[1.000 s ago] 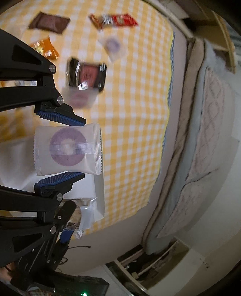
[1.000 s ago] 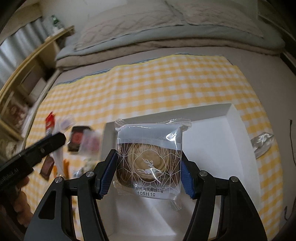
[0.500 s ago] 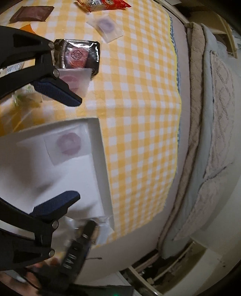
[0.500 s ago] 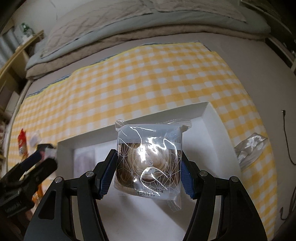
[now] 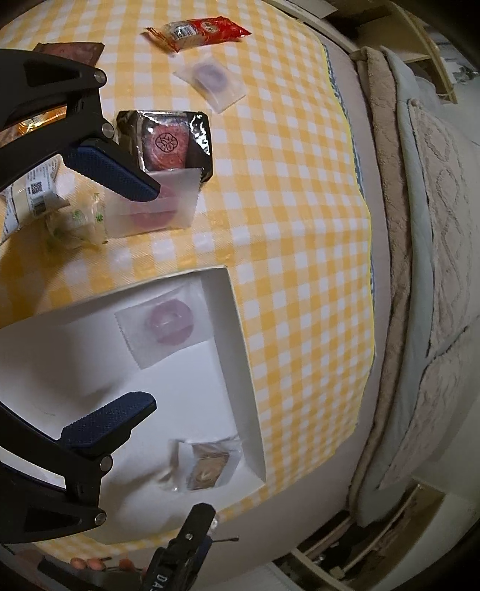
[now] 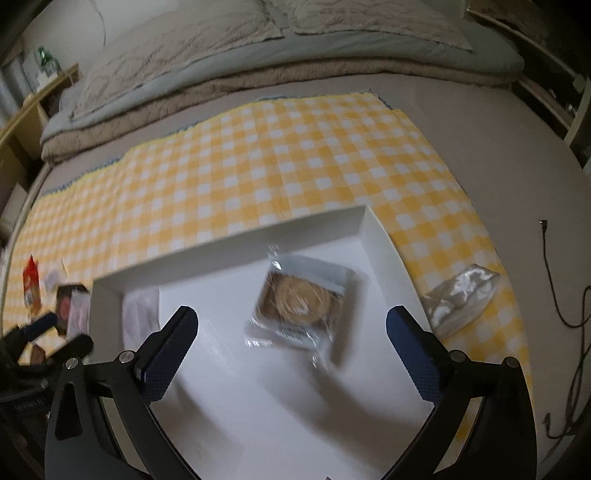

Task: Organize snacks
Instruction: 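Carry both packets into the white tray and open both tools, then grasp a small white wrapped candy with the right tool while the left grasps a white cookie packet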

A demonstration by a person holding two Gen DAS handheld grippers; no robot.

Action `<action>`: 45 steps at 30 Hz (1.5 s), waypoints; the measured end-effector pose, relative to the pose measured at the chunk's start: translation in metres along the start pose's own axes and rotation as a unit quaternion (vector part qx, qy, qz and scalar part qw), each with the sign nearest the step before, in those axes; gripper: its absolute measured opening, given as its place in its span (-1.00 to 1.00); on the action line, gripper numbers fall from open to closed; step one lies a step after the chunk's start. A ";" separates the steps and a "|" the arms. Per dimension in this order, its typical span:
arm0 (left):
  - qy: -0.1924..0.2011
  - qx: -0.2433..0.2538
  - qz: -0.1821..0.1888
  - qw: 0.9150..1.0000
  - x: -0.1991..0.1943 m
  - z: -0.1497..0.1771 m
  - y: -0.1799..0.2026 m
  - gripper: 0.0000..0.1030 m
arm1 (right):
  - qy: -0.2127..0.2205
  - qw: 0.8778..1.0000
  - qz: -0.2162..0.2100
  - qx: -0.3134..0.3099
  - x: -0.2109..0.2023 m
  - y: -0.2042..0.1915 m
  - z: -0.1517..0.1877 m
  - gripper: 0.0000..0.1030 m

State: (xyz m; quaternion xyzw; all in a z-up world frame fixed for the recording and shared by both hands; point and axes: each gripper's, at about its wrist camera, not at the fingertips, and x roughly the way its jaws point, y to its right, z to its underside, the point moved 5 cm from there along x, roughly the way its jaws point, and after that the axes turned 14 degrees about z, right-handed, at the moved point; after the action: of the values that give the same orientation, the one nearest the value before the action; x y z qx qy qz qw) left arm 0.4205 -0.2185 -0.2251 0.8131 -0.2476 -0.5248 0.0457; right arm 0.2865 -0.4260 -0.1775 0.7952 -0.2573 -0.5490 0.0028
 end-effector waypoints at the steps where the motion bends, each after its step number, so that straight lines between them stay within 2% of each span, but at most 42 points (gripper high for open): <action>1: 0.001 0.001 0.000 1.000 -0.004 0.002 -0.001 1.00 | 0.000 1.000 -0.002 0.000 -0.002 0.001 0.002 1.00; 5: 0.002 0.004 0.000 1.000 -0.012 0.007 0.005 1.00 | 0.001 1.000 -0.017 0.012 -0.010 0.008 0.010 1.00; 11: 0.012 0.007 0.004 1.000 -0.036 0.017 0.012 1.00 | 0.008 1.000 -0.016 0.008 -0.025 0.009 0.019 1.00; 21: 0.036 0.004 0.011 0.999 -0.094 0.039 0.021 1.00 | 0.026 0.999 -0.019 0.016 -0.062 0.015 0.036 1.00; 31: 0.051 0.004 0.014 0.999 -0.160 0.070 0.025 1.00 | 0.062 0.998 -0.022 0.010 -0.106 0.020 0.055 1.00; 39: 0.074 -0.010 -0.002 0.997 -0.225 0.100 0.002 1.00 | 0.093 0.994 -0.059 -0.002 -0.145 -0.004 0.067 1.00; 45: 0.091 -0.026 -0.013 0.995 -0.269 0.120 -0.023 1.00 | 0.103 0.990 -0.090 -0.026 -0.165 -0.041 0.078 1.00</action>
State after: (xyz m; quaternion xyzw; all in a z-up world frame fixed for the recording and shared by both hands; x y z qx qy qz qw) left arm 0.2357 -0.0544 -0.0625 0.8593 -0.2181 -0.4551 0.0828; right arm 0.1910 -0.3007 -0.0760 0.8670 -0.1681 -0.4690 0.0007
